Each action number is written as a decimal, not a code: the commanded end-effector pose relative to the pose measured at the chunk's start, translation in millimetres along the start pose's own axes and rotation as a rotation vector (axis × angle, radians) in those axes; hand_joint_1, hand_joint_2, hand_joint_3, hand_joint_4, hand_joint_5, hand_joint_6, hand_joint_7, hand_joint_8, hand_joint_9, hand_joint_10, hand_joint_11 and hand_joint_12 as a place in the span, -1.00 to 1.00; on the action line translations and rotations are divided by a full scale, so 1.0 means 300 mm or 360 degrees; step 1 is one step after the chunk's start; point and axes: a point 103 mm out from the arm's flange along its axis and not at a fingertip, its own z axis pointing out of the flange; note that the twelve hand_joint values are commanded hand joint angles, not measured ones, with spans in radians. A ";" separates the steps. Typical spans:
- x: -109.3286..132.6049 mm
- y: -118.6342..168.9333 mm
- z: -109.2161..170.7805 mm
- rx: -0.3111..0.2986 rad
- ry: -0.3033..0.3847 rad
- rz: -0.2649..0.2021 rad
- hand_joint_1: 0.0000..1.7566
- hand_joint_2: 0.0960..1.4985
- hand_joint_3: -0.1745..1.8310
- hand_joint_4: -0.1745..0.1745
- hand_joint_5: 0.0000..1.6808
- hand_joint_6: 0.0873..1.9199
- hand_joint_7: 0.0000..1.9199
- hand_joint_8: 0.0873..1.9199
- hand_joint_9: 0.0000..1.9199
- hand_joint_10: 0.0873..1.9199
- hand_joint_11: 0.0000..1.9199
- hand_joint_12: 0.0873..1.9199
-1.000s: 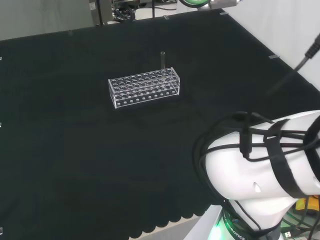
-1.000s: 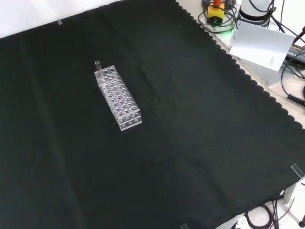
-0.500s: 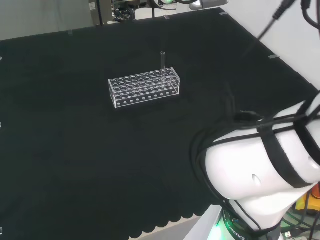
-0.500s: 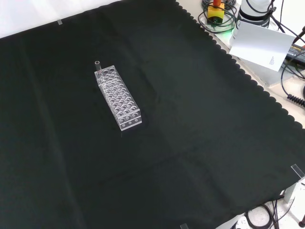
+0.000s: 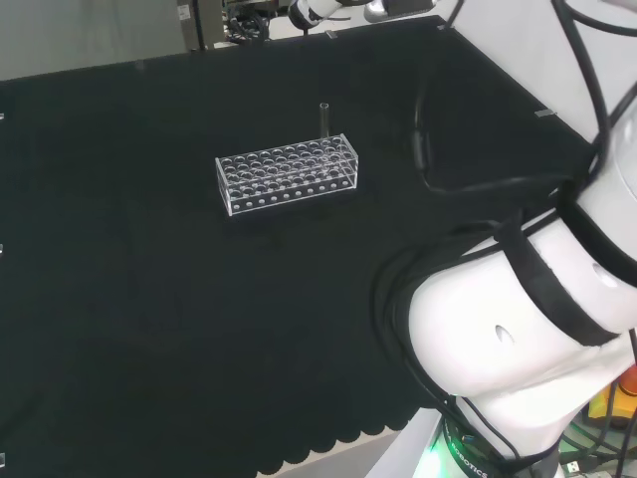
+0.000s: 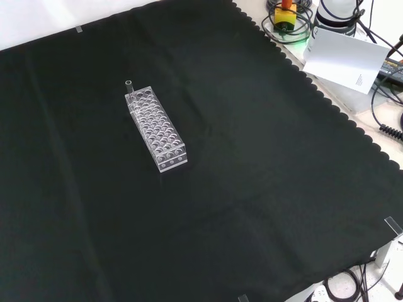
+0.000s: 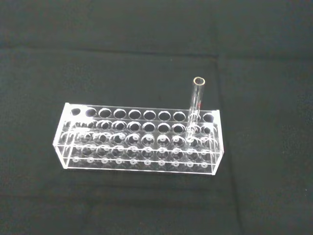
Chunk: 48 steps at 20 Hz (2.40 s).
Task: Pick up the test tube.
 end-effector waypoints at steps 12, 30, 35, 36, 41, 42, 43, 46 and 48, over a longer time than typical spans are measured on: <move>-0.120 0.299 0.159 0.0216 -0.0020 0.0165 -0.31 0.09 -0.52 -0.13 -0.96 -1.00 -1.00 -0.53 -1.00 -0.47 -1.00 0.23; -0.090 0.468 0.395 0.0458 -0.0051 0.0183 -0.28 0.08 -0.49 -0.18 -0.92 -1.00 -1.00 -0.28 -1.00 -0.30 -1.00 0.32; -0.081 0.494 0.445 0.0507 -0.0056 0.0171 -0.27 0.08 -0.48 -0.24 -0.87 -1.00 -0.97 -0.24 -1.00 -0.28 -1.00 0.34; -0.079 0.499 0.455 0.0516 -0.0066 0.0167 -0.27 0.08 -0.48 -0.25 -0.86 -1.00 -0.96 -0.23 -1.00 -0.27 -1.00 0.34; -0.081 0.514 0.508 0.0568 -0.0109 0.0181 -0.24 0.07 -0.47 -0.30 -0.78 -1.00 -0.95 -0.21 -1.00 -0.24 -1.00 0.34; -0.085 0.516 0.518 0.0578 -0.0119 0.0186 -0.23 0.07 -0.47 -0.31 -0.77 -1.00 -0.96 -0.21 -1.00 -0.24 -1.00 0.35; -0.089 0.519 0.528 0.0591 -0.0132 0.0195 -0.23 0.06 -0.47 -0.31 -0.76 -1.00 -0.97 -0.20 -1.00 -0.23 -1.00 0.35; -0.108 0.525 0.559 0.0636 -0.0152 0.0232 -0.21 0.05 -0.46 -0.33 -0.74 -1.00 -0.98 -0.18 -1.00 -0.23 -1.00 0.35; -0.119 0.526 0.576 0.0661 -0.0157 0.0246 -0.19 0.04 -0.46 -0.34 -0.73 -1.00 -0.98 -0.18 -1.00 -0.23 -1.00 0.35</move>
